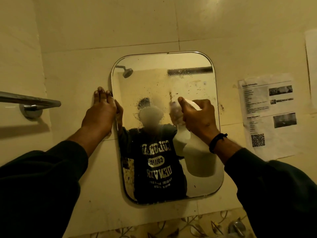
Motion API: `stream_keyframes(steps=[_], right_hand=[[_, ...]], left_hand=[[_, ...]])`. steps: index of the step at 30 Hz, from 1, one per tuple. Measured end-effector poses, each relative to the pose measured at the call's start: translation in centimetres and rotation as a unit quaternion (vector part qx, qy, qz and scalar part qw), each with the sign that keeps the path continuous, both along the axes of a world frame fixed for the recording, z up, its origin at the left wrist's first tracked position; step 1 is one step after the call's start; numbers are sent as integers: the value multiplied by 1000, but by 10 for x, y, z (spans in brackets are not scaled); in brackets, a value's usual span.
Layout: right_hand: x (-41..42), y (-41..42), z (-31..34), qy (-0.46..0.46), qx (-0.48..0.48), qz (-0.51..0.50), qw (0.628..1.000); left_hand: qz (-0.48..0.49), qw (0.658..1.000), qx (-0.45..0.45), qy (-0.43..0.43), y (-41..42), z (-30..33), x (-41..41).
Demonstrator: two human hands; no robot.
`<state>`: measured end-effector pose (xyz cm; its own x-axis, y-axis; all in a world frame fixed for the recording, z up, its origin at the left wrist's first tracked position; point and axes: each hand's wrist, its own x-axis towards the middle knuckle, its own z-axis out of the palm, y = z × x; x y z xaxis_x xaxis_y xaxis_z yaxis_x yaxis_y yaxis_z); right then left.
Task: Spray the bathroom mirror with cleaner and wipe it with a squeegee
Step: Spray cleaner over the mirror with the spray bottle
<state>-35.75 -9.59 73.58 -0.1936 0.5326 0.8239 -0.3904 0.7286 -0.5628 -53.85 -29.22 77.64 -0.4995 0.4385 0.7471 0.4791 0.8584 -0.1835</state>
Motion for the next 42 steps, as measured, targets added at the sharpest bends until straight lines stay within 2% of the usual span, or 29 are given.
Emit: stream_keyframes(steps=[3, 9, 15, 19, 24, 32, 37, 42], right_hand=[[-13, -5, 2, -15, -33, 9, 999], [-31, -17, 12, -7, -15, 31, 999], [-46, -30, 32, -11, -72, 52, 996], [-51, -36, 42, 18, -124, 70, 990], [-56, -38, 52, 33, -137, 114, 983], [-64, -38, 55, 18, -186, 78, 979], [-56, -36, 63, 49, -224, 174, 958], [-56, -39, 65, 33, -236, 152, 959]], left_hand=[[-2, 1000, 3, -8, 0, 0, 0], [-11, 1000, 9, -7, 0, -1, -1], [-22, 1000, 10, -4, -1, 0, -3], [-35, 999, 13, -31, -3, 1, -1], [-54, 997, 24, -47, -3, 1, 0], [-74, 997, 33, -16, -3, -1, -1], [-65, 997, 36, -30, -2, -2, -2], [-64, 997, 37, -21, -2, 0, -4]])
